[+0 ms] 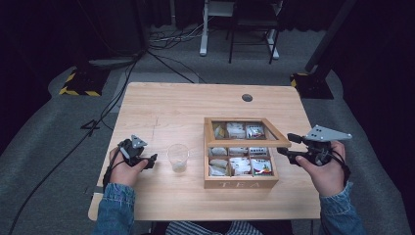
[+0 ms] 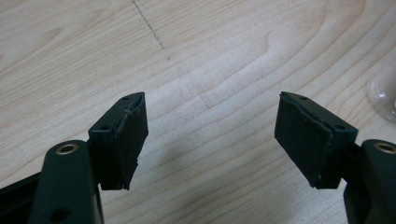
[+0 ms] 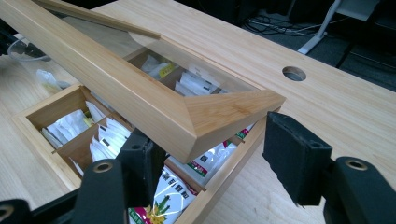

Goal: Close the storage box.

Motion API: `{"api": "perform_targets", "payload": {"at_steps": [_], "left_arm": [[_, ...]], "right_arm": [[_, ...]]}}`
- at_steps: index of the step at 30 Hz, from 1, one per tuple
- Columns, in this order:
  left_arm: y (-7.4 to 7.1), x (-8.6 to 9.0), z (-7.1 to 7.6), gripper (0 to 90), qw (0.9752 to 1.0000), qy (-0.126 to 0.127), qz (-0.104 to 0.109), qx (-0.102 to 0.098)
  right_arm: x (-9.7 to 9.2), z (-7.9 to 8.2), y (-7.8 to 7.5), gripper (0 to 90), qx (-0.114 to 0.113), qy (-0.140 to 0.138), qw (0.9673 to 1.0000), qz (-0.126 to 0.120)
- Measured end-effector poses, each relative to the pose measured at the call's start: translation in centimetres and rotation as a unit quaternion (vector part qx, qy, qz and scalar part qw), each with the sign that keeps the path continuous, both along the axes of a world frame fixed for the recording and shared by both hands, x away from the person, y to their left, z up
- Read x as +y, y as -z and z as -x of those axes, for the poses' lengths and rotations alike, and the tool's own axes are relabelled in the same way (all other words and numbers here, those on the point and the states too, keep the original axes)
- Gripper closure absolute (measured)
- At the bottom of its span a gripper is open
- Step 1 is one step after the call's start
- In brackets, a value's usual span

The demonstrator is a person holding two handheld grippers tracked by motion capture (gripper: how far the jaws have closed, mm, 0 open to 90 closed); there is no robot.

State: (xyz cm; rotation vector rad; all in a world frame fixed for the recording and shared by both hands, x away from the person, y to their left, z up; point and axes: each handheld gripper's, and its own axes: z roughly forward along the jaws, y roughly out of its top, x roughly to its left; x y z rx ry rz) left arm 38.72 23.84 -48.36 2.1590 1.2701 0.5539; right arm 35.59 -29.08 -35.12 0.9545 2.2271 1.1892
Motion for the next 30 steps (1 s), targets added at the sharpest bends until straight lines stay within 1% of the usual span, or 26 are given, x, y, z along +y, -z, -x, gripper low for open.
{"api": "perform_targets", "payload": {"at_steps": [1, 3, 5, 6, 8, 9, 10, 12, 16, 20, 23, 24, 25, 30], "left_arm": [[0.1, 0.0, -0.1, 25.8, 1.0, -0.002, -0.006, 0.002], [0.3, 0.0, -0.1, 25.2, 0.9999, -0.006, -0.009, 0.005], [0.4, 0.1, -0.1, 25.7, 0.9998, -0.012, -0.016, 0.002], [0.5, 0.1, -0.1, 25.7, 0.9997, -0.012, -0.023, 0.005], [0.7, 0.1, -0.1, 25.9, 0.9995, -0.012, -0.028, 0.009], [0.8, 0.1, -0.1, 25.8, 0.9997, -0.011, -0.022, 0.004], [1.0, 0.2, -0.1, 25.8, 0.9999, -0.013, -0.008, 0.002], [1.2, 0.5, -0.1, 25.9, 0.9998, -0.016, 0.011, 0.004], [1.4, 0.9, -0.1, 25.7, 0.9994, -0.023, 0.028, 0.006], [1.5, 0.9, -0.1, 25.7, 0.9992, -0.022, 0.033, 0.006], [1.7, 1.0, -0.1, 25.5, 0.9987, -0.021, 0.047, 0.004], [1.9, 1.0, 0.0, 24.6, 0.9984, -0.021, 0.052, -0.004], [2.0, 1.1, 0.0, 24.1, 0.9983, -0.02, 0.054, -0.006], [2.0, 1.1, -0.1, 23.9, 0.9983, -0.019, 0.054, -0.008]], "right_arm": [[0.0, 0.0, 0.0, 39.6, 0.001, -0.001, 1.0, 0.001], [0.0, 0.1, 0.0, 39.6, 0.005, -0.001, 1.0, 0.003], [0.0, 0.1, 0.0, 39.6, 0.009, -0.002, 0.9999, 0.004], [0.0, 0.1, 0.0, 39.6, 0.012, -0.003, 0.9999, 0.005], [0.0, 0.2, 0.0, 39.6, 0.016, -0.004, 0.9998, 0.008], [-0.1, 0.2, 0.0, 39.6, 0.018, -0.005, 0.9998, 0.009], [-0.1, 0.2, 0.0, 39.7, 0.02, -0.006, 0.9997, 0.011], [-0.1, 0.2, 0.0, 39.8, 0.023, -0.007, 0.9996, 0.013], [-0.1, 0.3, 0.1, 39.8, 0.03, -0.009, 0.9994, 0.017], [-0.1, 0.3, 0.2, 39.8, 0.036, -0.011, 0.9991, 0.019], [-0.1, 0.4, 0.3, 39.8, 0.041, -0.014, 0.9988, 0.024], [-0.1, 0.4, 0.3, 39.8, 0.043, -0.015, 0.9987, 0.024], [-0.1, 0.4, 0.4, 39.9, 0.046, -0.015, 0.9985, 0.024], [0.0, 0.5, 0.6, 40.4, 0.055, -0.019, 0.9978, 0.032]]}}
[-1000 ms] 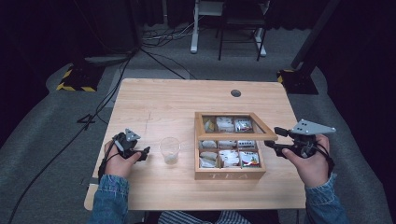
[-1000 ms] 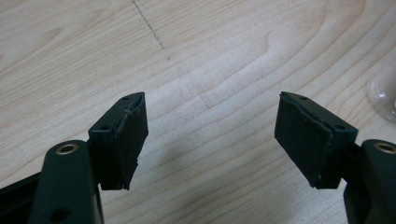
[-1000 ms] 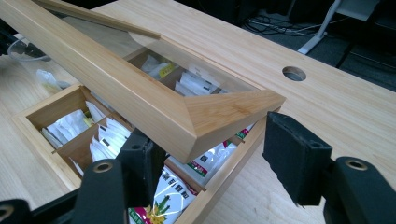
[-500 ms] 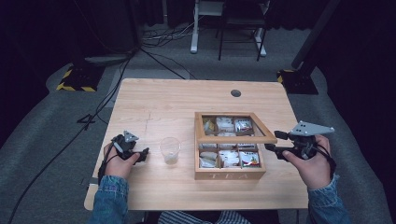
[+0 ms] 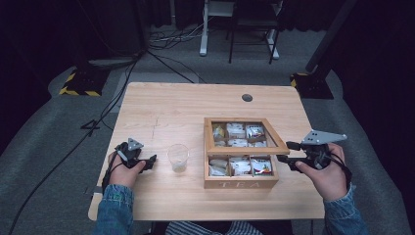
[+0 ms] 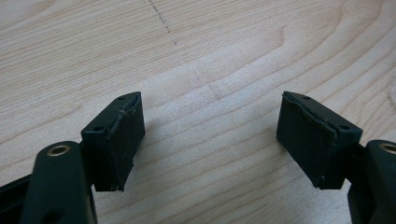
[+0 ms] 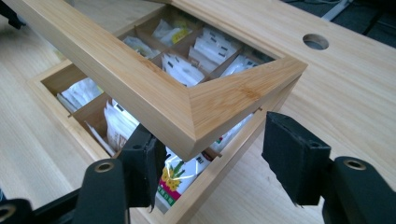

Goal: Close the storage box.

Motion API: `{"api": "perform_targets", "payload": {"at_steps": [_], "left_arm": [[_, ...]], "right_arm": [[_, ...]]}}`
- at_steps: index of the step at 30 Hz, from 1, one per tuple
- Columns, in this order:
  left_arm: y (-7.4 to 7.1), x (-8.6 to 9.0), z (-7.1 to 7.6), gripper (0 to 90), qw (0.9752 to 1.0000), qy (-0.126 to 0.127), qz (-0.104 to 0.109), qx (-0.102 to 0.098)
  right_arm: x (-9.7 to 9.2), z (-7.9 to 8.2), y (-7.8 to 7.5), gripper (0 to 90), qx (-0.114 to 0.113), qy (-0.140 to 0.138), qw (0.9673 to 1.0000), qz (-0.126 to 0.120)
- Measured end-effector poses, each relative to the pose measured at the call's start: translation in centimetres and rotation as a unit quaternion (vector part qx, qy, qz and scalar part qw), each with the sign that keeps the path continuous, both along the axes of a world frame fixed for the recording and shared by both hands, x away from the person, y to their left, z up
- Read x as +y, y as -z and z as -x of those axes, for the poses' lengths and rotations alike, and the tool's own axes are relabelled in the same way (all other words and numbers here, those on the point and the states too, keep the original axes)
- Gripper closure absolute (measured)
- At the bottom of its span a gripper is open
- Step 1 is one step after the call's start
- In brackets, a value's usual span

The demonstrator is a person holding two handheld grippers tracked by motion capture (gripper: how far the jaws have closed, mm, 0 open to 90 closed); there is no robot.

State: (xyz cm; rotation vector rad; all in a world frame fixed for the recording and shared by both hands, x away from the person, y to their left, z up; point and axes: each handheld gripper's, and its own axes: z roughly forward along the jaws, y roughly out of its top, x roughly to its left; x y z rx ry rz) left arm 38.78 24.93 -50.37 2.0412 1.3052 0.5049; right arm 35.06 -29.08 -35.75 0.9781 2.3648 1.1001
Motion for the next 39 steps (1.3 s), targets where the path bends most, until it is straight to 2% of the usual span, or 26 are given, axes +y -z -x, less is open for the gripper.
{"api": "perform_targets", "payload": {"at_steps": [13, 20, 29, 39], "left_arm": [[0.0, 0.0, 0.0, 23.9, 1.0, 0.0, 0.0, 0.0], [0.0, 0.0, 0.0, 24.0, 1.0, -0.002, 0.0, 0.0], [0.0, 0.0, 0.0, 24.0, 1.0, -0.001, 0.0, -0.001], [0.0, 0.0, 0.0, 24.0, 1.0, -0.001, 0.0, 0.0]], "right_arm": [[0.1, 0.4, 1.3, 41.9, 0.04, -0.02, 0.999, 0.007], [0.3, 0.8, 1.8, 42.3, 0.052, -0.028, 0.9982, 0.015], [0.5, 0.8, 2.6, 43.9, 0.082, -0.041, 0.9952, 0.035], [0.9, 0.7, 3.2, 43.7, 0.101, -0.049, 0.9919, 0.059]]}}
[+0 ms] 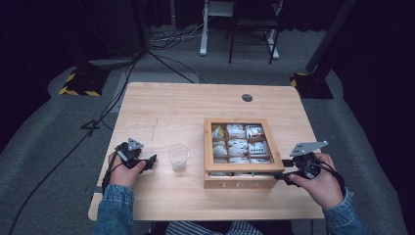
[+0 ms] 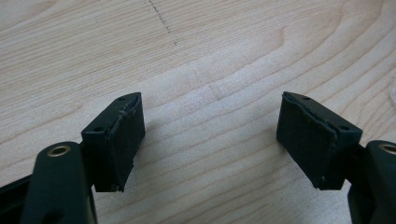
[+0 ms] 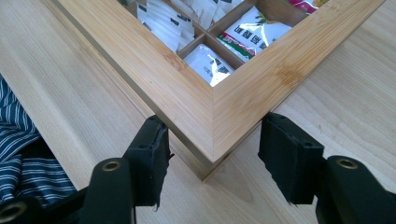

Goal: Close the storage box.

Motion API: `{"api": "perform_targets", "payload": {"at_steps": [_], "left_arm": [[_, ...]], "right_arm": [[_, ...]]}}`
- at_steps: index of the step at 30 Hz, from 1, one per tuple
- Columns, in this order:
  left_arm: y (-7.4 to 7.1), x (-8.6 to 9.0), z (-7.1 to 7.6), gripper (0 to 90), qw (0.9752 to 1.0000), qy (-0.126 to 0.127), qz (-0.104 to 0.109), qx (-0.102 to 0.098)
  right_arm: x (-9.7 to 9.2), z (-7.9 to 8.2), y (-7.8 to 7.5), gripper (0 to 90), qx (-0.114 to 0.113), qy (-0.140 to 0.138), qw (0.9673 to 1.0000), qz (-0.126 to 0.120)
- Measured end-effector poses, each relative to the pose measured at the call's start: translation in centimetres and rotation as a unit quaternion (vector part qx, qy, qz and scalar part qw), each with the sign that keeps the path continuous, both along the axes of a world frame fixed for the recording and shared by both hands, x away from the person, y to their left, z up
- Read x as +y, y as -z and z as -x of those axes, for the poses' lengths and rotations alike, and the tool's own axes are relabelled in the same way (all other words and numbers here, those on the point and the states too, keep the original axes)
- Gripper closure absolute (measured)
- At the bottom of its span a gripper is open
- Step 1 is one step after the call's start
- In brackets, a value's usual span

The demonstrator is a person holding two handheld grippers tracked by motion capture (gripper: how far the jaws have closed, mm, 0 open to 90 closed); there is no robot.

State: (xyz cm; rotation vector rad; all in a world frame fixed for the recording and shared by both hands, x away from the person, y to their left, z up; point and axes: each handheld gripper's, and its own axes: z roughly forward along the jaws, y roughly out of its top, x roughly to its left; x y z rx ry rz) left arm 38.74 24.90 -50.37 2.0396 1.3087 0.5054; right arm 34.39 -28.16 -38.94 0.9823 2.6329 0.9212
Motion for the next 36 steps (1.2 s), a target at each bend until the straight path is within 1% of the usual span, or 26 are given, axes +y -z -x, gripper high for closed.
{"api": "perform_targets", "payload": {"at_steps": [2, 4, 8, 19, 32, 36], "left_arm": [[0.0, 0.0, 0.0, 24.0, 1.0, 0.0, 0.0, -0.001], [0.0, 0.0, 0.0, 24.0, 1.0, -0.001, 0.0, -0.001], [0.0, 0.0, 0.0, 24.0, 1.0, -0.001, 0.0, -0.001], [0.0, 0.0, 0.0, 23.9, 1.0, -0.001, 0.0, 0.0], [0.0, 0.0, 0.0, 23.9, 1.0, -0.001, 0.0, 0.0], [0.0, 0.0, 0.0, 23.9, 1.0, -0.001, 0.0, 0.0]], "right_arm": [[0.0, 0.0, 0.1, 43.7, 0.002, -0.001, 1.0, 0.003], [0.2, 0.0, 0.2, 43.7, 0.005, -0.003, 0.9999, 0.012], [0.4, -0.1, 0.6, 43.7, 0.013, -0.006, 0.9997, 0.022], [0.7, -0.3, 1.4, 42.9, 0.035, -0.011, 0.9986, 0.038], [0.8, -0.5, 2.1, 41.6, 0.054, -0.015, 0.9973, 0.047], [0.8, -0.5, 2.1, 41.2, 0.053, -0.013, 0.9973, 0.048]]}}
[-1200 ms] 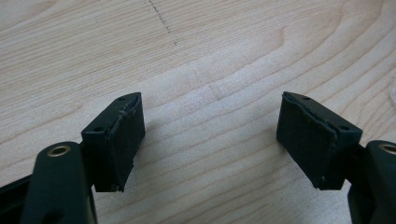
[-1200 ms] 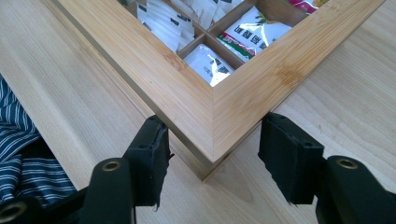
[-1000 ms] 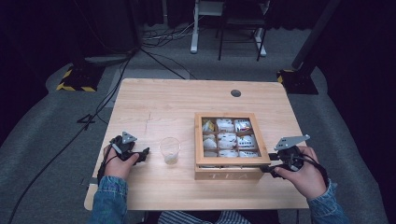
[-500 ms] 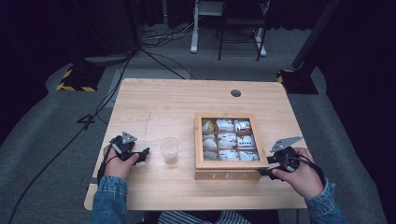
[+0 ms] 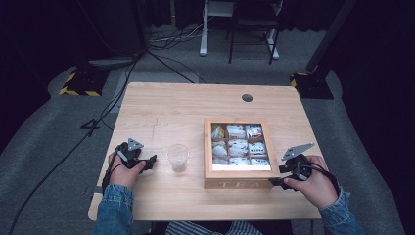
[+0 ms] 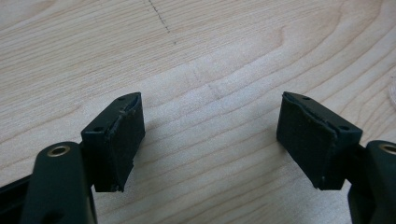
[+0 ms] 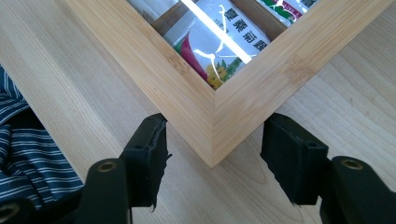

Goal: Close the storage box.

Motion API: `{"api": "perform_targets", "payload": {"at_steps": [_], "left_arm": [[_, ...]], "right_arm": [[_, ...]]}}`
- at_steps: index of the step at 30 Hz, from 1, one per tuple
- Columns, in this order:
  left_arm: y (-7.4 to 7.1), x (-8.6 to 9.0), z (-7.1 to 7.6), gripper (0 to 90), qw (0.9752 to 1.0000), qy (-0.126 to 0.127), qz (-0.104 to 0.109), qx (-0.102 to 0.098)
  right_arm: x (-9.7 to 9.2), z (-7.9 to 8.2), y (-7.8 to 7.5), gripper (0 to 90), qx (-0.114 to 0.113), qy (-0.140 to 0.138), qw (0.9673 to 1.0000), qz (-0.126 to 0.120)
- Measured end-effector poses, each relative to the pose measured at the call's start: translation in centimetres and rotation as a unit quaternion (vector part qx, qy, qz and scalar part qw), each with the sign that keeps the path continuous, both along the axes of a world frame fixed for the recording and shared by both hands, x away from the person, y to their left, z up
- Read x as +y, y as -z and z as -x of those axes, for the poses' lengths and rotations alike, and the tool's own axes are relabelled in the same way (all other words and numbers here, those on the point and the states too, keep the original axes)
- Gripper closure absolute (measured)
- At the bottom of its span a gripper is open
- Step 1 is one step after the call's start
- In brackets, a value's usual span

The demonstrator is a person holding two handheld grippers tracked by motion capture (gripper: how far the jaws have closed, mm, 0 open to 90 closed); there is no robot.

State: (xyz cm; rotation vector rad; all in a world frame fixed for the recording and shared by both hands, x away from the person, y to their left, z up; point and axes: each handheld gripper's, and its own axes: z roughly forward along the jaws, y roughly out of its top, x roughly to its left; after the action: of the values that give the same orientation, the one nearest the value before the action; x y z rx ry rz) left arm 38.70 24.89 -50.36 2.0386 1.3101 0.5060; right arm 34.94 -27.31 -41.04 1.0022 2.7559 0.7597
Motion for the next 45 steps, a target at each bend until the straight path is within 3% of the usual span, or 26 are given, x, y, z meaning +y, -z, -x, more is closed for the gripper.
{"api": "perform_targets", "payload": {"at_steps": [7, 16, 18, 22, 28, 33, 37, 43, 45], "left_arm": [[0.0, 0.0, 0.0, 23.9, 1.0, 0.0, -0.001, 0.0], [0.0, 0.0, 0.1, 23.9, 1.0, 0.003, -0.001, 0.0], [0.0, 0.1, 0.1, 23.9, 1.0, 0.005, -0.002, 0.0], [0.0, 0.2, 0.3, 23.9, 0.9999, 0.01, -0.002, -0.001], [0.0, 0.4, 0.7, 23.9, 0.9998, 0.018, -0.002, 0.0], [0.0, 0.5, 0.9, 23.8, 0.9997, 0.023, 0.0, 0.0], [0.0, 0.5, 0.9, 23.8, 0.9997, 0.022, 0.0, 0.001], [0.0, 0.6, 0.9, 23.5, 0.9997, 0.024, -0.001, 0.001], [0.0, 0.6, 0.9, 23.1, 0.9997, 0.023, -0.001, 0.001]], "right_arm": [[0.2, 0.0, 0.3, 35.1, -0.003, -0.002, 0.9999, 0.01], [-1.0, 0.0, -1.5, 30.0, -0.049, 0.016, 0.9977, -0.045], [-1.4, -0.2, -1.9, 28.2, -0.07, 0.026, 0.9951, -0.065], [-2.7, -0.6, -2.9, 27.4, -0.114, 0.046, 0.9855, -0.117], [-4.7, -1.7, -3.4, 25.4, -0.176, 0.067, 0.9705, -0.151], [-6.4, -2.7, -3.0, 23.1, -0.191, 0.083, 0.9658, -0.154], [-7.6, -3.7, -1.8, 22.8, -0.195, 0.104, 0.962, -0.161], [-8.9, -4.9, 0.2, 21.5, -0.188, 0.131, 0.9593, -0.165], [-9.3, -5.3, 1.0, 20.6, -0.184, 0.134, 0.9606, -0.16]]}}
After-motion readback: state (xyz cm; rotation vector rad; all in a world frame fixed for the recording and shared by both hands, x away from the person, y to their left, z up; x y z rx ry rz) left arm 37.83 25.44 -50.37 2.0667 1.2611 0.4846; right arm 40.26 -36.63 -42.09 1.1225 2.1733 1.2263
